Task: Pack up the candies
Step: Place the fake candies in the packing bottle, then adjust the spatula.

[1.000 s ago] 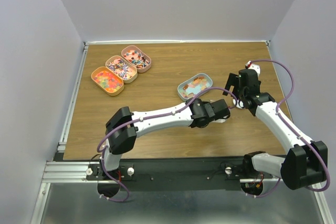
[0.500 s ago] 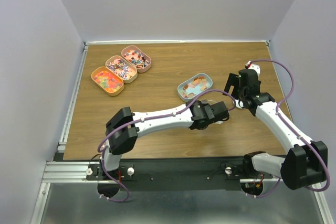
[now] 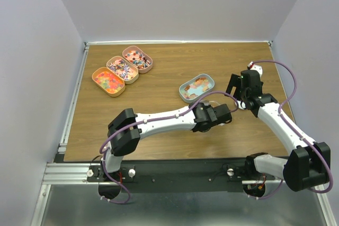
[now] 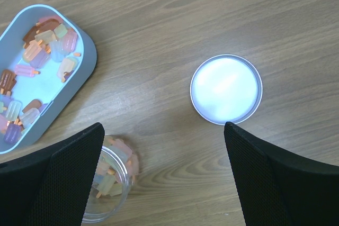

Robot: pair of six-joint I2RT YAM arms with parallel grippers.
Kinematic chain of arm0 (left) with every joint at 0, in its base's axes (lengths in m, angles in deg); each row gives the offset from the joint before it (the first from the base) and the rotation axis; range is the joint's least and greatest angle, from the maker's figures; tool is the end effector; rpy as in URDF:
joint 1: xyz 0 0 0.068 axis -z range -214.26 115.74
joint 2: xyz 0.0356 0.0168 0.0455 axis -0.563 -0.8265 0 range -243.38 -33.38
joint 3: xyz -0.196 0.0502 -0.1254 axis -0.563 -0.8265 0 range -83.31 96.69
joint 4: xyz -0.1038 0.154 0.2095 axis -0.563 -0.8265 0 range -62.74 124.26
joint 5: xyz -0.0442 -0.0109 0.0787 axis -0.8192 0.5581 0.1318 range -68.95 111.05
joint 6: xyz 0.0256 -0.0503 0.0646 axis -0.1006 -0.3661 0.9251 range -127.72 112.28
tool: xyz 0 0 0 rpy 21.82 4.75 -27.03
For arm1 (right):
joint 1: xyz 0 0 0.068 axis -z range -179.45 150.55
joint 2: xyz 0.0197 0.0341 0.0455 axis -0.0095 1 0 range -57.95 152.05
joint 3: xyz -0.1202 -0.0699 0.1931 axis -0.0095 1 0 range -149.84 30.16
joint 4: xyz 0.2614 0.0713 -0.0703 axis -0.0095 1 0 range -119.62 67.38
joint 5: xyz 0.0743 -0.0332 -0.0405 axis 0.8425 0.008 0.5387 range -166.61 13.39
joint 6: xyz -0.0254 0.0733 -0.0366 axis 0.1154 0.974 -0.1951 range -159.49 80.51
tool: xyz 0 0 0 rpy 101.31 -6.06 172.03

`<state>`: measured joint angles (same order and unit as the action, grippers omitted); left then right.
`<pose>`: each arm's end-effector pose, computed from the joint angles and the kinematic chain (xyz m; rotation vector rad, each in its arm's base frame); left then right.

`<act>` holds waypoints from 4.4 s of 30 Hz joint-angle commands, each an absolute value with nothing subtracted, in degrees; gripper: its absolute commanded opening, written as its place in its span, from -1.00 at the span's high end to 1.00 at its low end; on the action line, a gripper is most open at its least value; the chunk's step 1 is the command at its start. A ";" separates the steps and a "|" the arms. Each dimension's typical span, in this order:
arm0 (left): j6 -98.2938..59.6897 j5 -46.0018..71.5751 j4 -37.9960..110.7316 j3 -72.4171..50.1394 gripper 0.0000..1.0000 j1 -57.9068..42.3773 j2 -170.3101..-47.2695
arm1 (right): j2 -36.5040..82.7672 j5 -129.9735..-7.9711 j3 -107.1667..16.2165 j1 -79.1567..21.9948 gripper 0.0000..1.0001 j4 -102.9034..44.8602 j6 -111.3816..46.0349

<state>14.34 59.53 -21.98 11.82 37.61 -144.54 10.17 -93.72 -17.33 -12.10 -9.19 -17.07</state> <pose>0.1734 -0.3785 0.1837 1.7451 1.8164 0.6313 0.3114 0.0471 0.1918 0.3443 2.2230 -0.0141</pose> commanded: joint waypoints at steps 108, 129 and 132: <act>8.63 0.83 6.57 -1.48 1.00 2.30 -130.51 | 47.26 -33.55 -43.32 -8.68 -0.07 -12.13 -23.93; 7.04 -3.03 16.95 -8.07 1.00 1.07 -124.26 | 48.66 -32.23 -42.70 -7.89 0.17 -12.57 -23.32; 6.69 -3.65 17.74 -8.34 1.00 1.07 -124.35 | 48.92 -32.14 -42.70 -7.89 0.17 -12.57 -23.23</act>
<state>7.74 -0.45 12.96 -7.89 1.46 -126.90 47.39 -32.34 -43.71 -8.60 -12.05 -23.00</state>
